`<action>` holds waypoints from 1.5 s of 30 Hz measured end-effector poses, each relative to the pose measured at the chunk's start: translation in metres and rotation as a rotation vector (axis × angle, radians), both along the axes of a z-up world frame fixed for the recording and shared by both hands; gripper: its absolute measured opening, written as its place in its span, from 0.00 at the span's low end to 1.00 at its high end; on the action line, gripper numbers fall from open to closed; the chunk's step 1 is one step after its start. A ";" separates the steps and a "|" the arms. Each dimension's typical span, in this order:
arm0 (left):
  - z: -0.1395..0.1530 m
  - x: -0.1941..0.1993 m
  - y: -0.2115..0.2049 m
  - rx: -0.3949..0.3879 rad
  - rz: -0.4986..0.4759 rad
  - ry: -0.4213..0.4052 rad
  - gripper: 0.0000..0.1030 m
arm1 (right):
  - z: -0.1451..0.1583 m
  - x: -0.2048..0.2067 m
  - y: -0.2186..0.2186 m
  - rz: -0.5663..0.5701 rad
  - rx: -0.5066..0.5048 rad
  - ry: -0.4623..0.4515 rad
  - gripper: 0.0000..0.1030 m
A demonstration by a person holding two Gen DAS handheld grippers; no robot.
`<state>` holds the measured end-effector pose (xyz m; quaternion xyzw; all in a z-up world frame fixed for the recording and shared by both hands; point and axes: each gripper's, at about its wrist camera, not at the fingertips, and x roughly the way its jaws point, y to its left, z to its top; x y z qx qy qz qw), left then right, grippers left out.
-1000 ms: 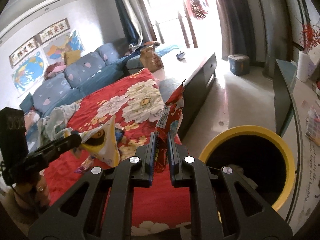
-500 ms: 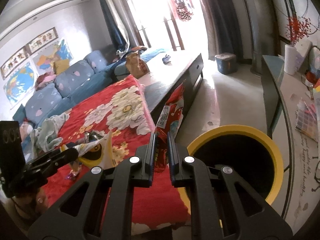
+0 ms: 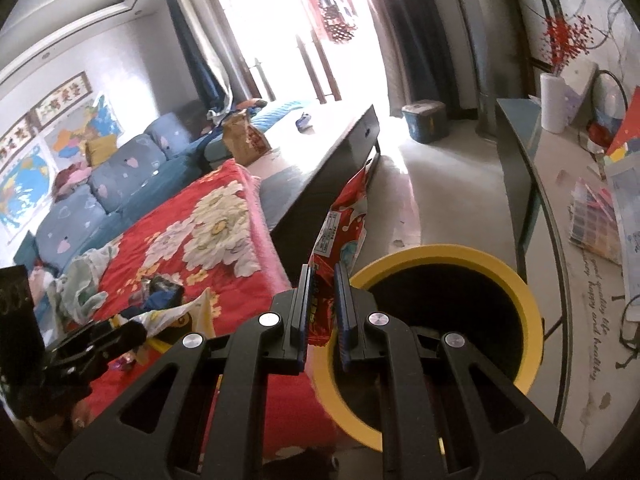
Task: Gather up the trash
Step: 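Carry the chip bag with the left tool while the right tool carries the red wrapper to the bin, then open the left tool over the bin while the right tool releases the red wrapper inside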
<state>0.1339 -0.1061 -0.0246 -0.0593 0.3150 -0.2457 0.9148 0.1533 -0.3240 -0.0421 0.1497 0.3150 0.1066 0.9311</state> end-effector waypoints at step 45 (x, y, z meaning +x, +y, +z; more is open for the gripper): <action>-0.065 0.038 -0.113 0.152 -0.149 0.076 0.34 | -0.069 0.021 -0.068 -0.137 0.044 0.199 0.09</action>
